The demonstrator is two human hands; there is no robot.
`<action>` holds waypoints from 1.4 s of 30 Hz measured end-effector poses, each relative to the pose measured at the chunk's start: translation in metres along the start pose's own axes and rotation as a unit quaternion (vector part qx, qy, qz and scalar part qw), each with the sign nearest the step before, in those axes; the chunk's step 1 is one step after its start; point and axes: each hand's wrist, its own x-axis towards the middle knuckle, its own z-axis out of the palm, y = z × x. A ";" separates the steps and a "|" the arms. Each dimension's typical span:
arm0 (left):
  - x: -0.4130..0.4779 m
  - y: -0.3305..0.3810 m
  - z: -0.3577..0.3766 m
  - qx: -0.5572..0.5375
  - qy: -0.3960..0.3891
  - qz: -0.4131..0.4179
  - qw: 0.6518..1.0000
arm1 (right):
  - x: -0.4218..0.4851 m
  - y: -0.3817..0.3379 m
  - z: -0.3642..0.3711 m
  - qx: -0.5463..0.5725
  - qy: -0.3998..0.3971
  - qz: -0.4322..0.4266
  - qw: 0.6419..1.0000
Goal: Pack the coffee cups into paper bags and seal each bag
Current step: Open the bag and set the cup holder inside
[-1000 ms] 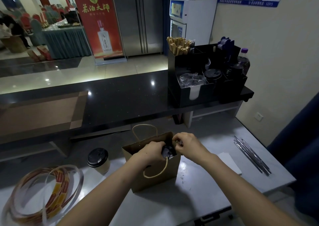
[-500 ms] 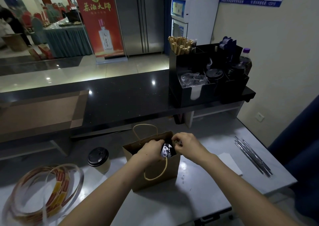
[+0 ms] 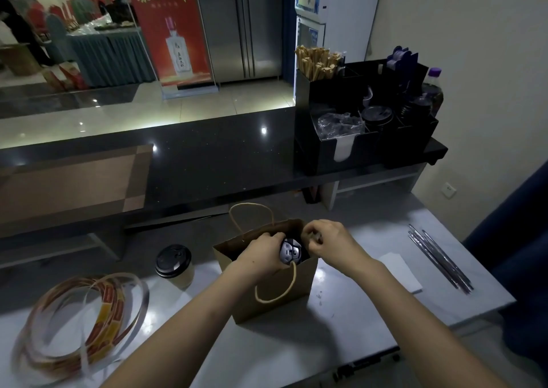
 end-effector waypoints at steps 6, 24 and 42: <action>-0.014 -0.008 -0.008 -0.018 0.049 -0.028 0.998 | -0.007 -0.003 -0.004 0.018 -0.009 0.022 1.000; -0.027 -0.015 -0.003 -0.094 0.090 -0.121 0.984 | -0.028 0.014 0.005 0.091 0.007 -0.039 0.995; 0.001 -0.002 -0.004 0.022 -0.033 -0.047 0.998 | -0.013 0.017 0.011 0.111 0.038 -0.045 0.992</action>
